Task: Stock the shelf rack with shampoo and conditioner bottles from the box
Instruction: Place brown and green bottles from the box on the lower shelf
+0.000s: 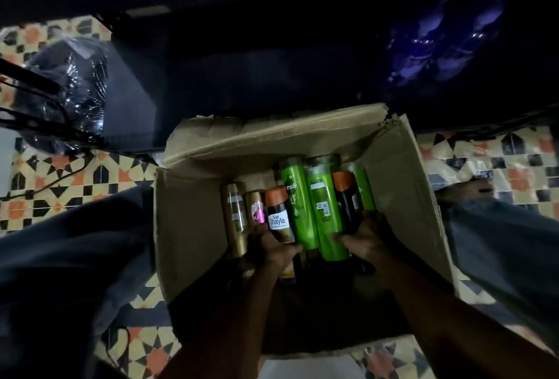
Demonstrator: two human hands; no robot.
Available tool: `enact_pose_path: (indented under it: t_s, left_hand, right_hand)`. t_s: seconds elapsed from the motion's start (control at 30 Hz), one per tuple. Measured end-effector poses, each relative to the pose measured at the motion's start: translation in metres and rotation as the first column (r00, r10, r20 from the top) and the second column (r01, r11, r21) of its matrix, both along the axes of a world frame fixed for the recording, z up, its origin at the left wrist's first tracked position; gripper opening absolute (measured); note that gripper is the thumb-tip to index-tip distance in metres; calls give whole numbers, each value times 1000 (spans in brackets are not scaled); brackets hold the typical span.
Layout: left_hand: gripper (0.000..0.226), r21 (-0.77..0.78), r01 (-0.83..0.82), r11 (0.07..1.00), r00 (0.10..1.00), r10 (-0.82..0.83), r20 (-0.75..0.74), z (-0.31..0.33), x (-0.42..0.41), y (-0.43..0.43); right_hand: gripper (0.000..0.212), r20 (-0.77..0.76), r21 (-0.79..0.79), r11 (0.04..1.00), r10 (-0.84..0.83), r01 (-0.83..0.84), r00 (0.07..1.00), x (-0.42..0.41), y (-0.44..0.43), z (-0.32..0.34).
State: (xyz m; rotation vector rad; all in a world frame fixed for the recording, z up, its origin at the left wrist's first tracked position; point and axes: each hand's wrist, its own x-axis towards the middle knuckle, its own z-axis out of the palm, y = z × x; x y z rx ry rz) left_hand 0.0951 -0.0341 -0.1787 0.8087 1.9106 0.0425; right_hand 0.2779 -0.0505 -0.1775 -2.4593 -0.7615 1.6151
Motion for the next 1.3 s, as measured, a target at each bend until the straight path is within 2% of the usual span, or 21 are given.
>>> enact_pose_path:
  t_s: [0.1,0.23,0.33,0.43,0.47,0.53,0.63,0.73,0.83,0.93,1.0,1.1,1.17,1.2,1.23,1.3]
  left_hand:
    - [71,27,12,1000,1000,-12,0,-4,-3,-5]
    - [92,20,15,1000,999,-16,46,0,-6,-3]
    - [89,66,13,998,996,-18,84,16,-8,-8]
    - [109,175,56,983,991,-77,112,45,-8,-10]
    - [102,197,61,979,987,-88,135,55,-8,-9]
    - [74,257,65,964,979,-111,169,83,-8,-4]
    - [64,389,75,918,967,-163,197,126,-7,2]
    - [62,534,40,845,952,-195,237,178,-5,8]
    - [56,660,44,750,919,-290,268,242,1,20]
    - [56,822,40,568,879,-411,241,323,20,51]
    - [56,891,29,453,860,-465,209,366,36,72]
    - [62,948,-7,319,850,-498,174,423,65,103]
    - [69,964,-53,262,855,-486,179,440,82,120]
    - [71,968,-88,236,860,-472,193,445,93,133]
    - [72,965,-107,238,867,-453,208,443,99,139]
    - [74,961,-130,242,869,-439,228,440,113,157]
  right_hand:
    - [90,-42,-27,997,-73,72,996,-2,1,2]
    - [62,-211,-82,975,-221,208,952,-2,-5,9]
    - [37,-228,-36,970,-241,239,943,5,-11,25]
    - [32,-219,59,966,-235,253,947,14,-7,60]
    - [26,-228,95,961,-233,259,946,17,-5,74]
    - [12,-240,176,951,-208,253,948,20,1,110]
    - [18,-250,327,913,-166,244,954,23,4,159]
    - [29,-242,507,835,-101,214,965,22,7,212]
    - [30,-231,686,700,-53,202,971,20,15,274]
    - [19,-299,833,476,-43,283,953,29,32,346]
    - [22,-338,890,318,-27,328,941,35,45,386]
    - [25,-282,950,139,-8,281,959,50,67,429]
    - [39,-219,970,98,-21,220,975,58,83,438]
    - [54,-199,977,76,-27,201,980,64,94,442]
    - [70,-187,979,76,-43,189,981,66,101,440]
    - [82,-155,985,65,-109,162,982,73,119,438]
